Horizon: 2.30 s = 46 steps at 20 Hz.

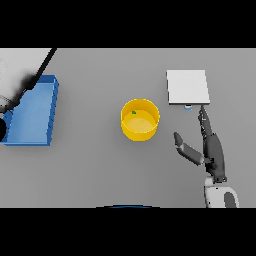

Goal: Pick up the red beaker and tilt it to pour out 1 green nut into yellow bowl. Pick up the yellow bowl and place it on the metallic measuring scale.

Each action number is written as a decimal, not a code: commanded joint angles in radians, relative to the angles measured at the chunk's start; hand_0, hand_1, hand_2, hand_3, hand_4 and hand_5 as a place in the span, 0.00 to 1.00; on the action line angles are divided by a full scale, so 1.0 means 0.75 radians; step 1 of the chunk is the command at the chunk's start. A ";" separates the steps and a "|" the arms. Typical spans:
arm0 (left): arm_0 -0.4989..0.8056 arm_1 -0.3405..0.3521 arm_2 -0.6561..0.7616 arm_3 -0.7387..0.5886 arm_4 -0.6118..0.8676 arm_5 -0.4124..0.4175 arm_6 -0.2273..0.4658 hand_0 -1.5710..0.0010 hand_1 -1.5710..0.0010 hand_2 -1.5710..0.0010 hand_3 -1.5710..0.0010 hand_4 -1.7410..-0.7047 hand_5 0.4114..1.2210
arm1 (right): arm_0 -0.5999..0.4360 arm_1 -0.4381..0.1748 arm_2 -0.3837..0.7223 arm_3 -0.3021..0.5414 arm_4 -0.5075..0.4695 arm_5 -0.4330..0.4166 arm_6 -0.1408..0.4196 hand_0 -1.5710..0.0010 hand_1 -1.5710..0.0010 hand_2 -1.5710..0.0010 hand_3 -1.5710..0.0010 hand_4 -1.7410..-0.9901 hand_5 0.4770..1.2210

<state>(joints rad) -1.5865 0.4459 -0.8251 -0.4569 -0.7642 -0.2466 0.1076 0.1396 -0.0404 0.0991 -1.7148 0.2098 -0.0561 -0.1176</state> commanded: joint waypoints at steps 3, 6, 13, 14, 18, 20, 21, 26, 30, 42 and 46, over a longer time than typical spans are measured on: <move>0.094 0.107 0.202 0.035 0.226 0.110 0.039 0.00 0.00 0.01 0.12 0.01 1.00 | 0.000 -0.010 -0.002 0.024 -0.008 0.015 -0.038 1.00 1.00 1.00 1.00 0.69 0.15; 0.245 0.205 0.333 -0.027 0.422 0.212 0.050 0.00 0.00 0.00 0.09 0.00 1.00 | -0.005 -0.028 -0.014 0.037 -0.015 0.021 -0.041 1.00 1.00 1.00 1.00 0.69 0.15; 0.753 0.393 0.520 -0.478 0.783 0.545 0.405 0.00 0.00 0.00 0.08 0.00 1.00 | -0.031 -0.055 -0.002 0.044 0.017 0.027 -0.033 1.00 1.00 1.00 1.00 0.71 0.19; 0.834 0.414 0.531 -0.559 0.821 0.590 0.466 0.00 0.00 0.00 0.07 0.00 1.00 | -0.013 -0.060 0.007 0.035 0.024 0.033 -0.046 1.00 1.00 1.00 1.00 0.71 0.21; 1.124 0.460 0.518 -0.835 0.908 0.771 0.626 0.00 0.00 0.00 0.08 0.00 1.00 | -0.010 -0.072 0.013 0.026 0.037 0.035 -0.040 1.00 1.00 1.00 1.00 0.71 0.24; 1.237 0.488 0.512 -0.926 0.938 0.830 0.648 0.00 0.00 0.00 0.08 0.00 1.00 | -0.017 -0.066 0.018 0.033 0.039 0.036 -0.035 1.00 1.00 1.00 1.00 0.70 0.25; 1.273 0.483 0.507 -0.944 0.954 0.854 0.665 0.00 0.00 0.00 0.08 0.00 1.00 | -0.009 -0.068 0.012 0.038 0.031 0.039 -0.045 1.00 1.00 1.00 1.00 0.70 0.25; 1.390 0.477 0.459 -0.983 1.011 0.964 0.668 0.00 0.00 0.00 0.03 0.00 0.97 | -0.005 -0.069 0.013 0.047 0.034 0.038 -0.054 1.00 1.00 1.00 1.00 0.70 0.26; 1.379 0.492 0.379 -0.919 1.059 1.000 0.669 0.00 0.00 0.00 0.01 0.00 0.69 | -0.016 -0.070 0.009 0.033 0.037 0.028 -0.039 1.00 1.00 1.00 1.00 0.71 0.25; 1.415 0.648 0.275 -1.109 1.305 0.666 0.669 0.84 0.87 0.87 0.88 0.89 0.34 | 0.021 -0.068 0.031 0.000 0.054 0.030 -0.039 1.00 1.00 1.00 1.00 0.74 0.25; 1.394 0.634 0.294 -1.107 1.303 0.698 0.633 0.94 0.95 0.95 0.95 0.92 0.32 | 0.011 -0.053 0.051 0.021 0.101 0.008 -0.008 1.00 1.00 1.00 1.00 0.73 0.25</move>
<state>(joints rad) -0.5408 0.9218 -0.6046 -1.2871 0.2130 0.2766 0.5816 0.1478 -0.0800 0.1374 -1.6987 0.2852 -0.0504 -0.1238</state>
